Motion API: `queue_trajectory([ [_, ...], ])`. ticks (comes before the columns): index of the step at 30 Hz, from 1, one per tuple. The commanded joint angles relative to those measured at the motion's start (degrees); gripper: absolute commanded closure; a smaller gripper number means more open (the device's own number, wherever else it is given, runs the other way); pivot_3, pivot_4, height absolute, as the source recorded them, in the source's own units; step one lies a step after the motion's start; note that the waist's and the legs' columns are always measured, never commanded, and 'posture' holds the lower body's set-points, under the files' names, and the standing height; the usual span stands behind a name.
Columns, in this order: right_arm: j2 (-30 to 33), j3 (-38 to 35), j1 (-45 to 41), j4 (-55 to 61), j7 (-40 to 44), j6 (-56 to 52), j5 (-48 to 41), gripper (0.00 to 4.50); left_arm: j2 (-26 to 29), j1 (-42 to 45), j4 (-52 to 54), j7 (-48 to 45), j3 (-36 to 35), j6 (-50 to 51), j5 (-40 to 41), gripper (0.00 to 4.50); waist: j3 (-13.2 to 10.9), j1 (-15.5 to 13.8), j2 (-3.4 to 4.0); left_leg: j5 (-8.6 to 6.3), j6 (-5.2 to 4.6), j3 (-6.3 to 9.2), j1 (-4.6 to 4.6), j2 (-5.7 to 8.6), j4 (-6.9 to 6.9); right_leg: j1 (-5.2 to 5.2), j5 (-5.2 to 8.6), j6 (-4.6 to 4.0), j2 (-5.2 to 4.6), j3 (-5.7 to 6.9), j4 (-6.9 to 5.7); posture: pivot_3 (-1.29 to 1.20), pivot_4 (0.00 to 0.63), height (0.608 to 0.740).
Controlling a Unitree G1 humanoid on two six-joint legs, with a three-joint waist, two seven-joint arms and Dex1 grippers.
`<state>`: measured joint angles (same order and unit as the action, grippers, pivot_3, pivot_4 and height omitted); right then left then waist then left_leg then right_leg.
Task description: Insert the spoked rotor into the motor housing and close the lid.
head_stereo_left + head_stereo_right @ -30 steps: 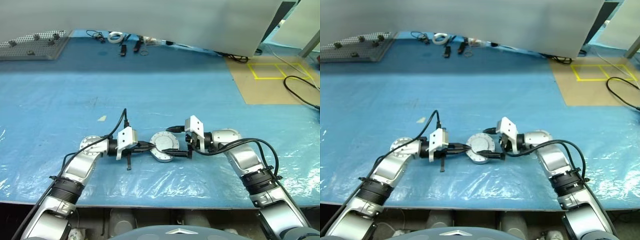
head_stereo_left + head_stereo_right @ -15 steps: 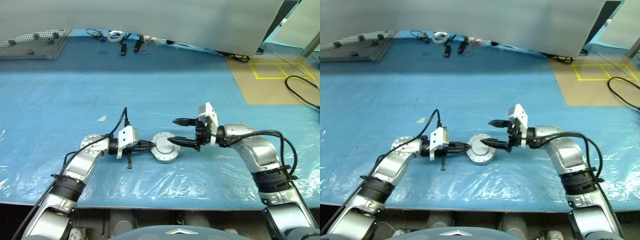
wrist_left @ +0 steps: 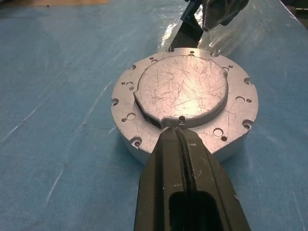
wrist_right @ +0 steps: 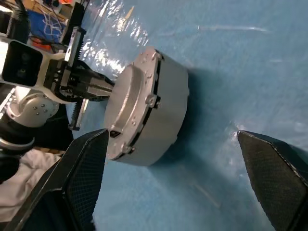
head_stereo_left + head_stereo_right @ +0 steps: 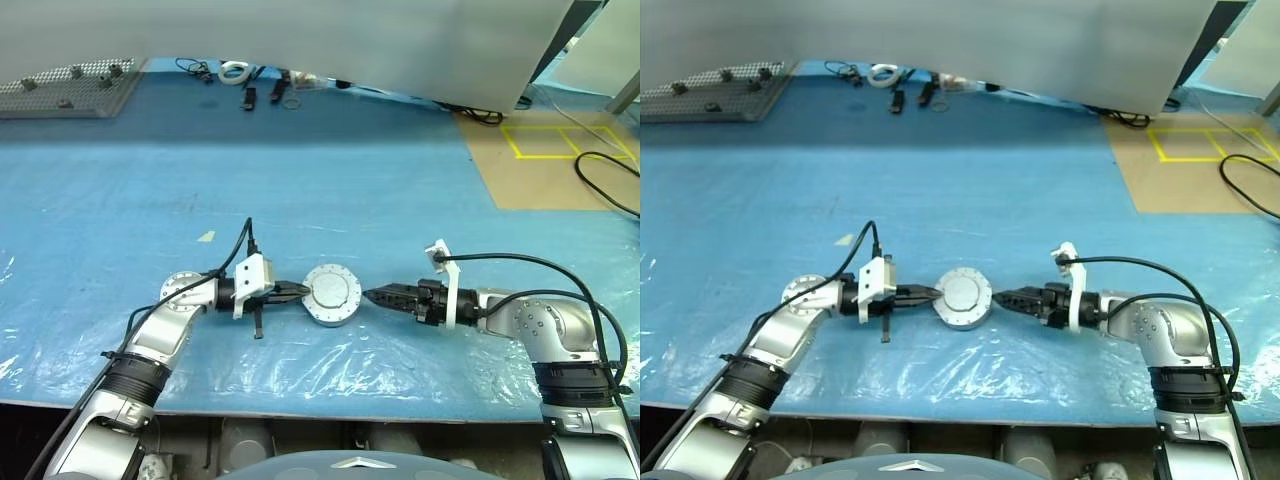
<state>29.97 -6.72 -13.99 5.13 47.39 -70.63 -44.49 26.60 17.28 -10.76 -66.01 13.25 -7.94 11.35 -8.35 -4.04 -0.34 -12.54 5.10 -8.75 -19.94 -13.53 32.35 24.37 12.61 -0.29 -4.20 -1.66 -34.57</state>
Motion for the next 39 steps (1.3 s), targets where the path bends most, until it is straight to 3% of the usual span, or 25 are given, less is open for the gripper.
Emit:
queue_trajectory([
  [1,-0.39,-1.01,1.03,2.07,-0.25,-2.07,-3.15,0.01,0.42,-0.98,-2.32,-0.44,0.77,-0.68,-1.28,4.50,0.00,-0.04,0.00,0.00,0.00,0.00,0.00,0.00,0.00,0.00,0.00,0.00,-0.01,0.00,0.00,0.00,0.150,0.740],
  [15,-9.09,3.13,-3.20,-0.93,-5.19,5.69,0.43,0.01,0.44,-0.93,-5.60,-0.54,0.58,-3.86,-1.54,4.50,0.01,-0.09,0.02,0.01,0.01,0.00,0.12,0.02,0.07,-0.02,0.00,0.00,-0.04,0.01,-0.04,0.00,0.150,0.740],
  [25,-7.69,1.81,-1.81,-1.11,-4.71,5.48,-0.90,0.01,0.46,-0.95,-6.52,-0.84,0.87,-4.86,-1.67,4.50,0.01,-0.25,0.02,0.01,0.02,0.02,0.03,0.06,0.04,-0.02,0.00,0.02,-0.04,0.01,-0.04,0.00,0.150,0.740],
  [29,-7.37,2.35,-0.96,-0.22,-4.29,6.04,-0.92,0.82,0.30,-0.80,-6.66,-0.97,1.08,-4.98,-1.70,4.50,0.01,-0.26,0.02,0.01,0.02,0.02,0.04,0.06,0.06,-0.03,0.00,0.02,-0.05,0.01,-0.05,0.00,0.150,0.740],
  [34,-7.22,2.81,-0.56,-0.30,-4.30,6.71,-0.80,2.55,0.14,-0.60,-6.76,-0.82,1.00,-4.92,-1.65,4.50,0.02,-0.22,0.02,0.01,0.01,0.01,0.06,0.04,0.06,-0.09,0.01,0.02,-0.06,0.01,-0.06,0.00,0.150,0.740],
  [39,-7.34,2.41,-0.76,-0.80,-4.25,6.98,-1.30,3.29,0.09,-0.76,-6.41,-0.96,0.99,-4.72,-1.75,4.50,0.05,-0.18,0.06,0.00,0.01,-0.01,0.21,0.07,0.07,-0.22,0.02,0.03,-0.09,0.00,-0.03,0.00,0.150,0.740],
])
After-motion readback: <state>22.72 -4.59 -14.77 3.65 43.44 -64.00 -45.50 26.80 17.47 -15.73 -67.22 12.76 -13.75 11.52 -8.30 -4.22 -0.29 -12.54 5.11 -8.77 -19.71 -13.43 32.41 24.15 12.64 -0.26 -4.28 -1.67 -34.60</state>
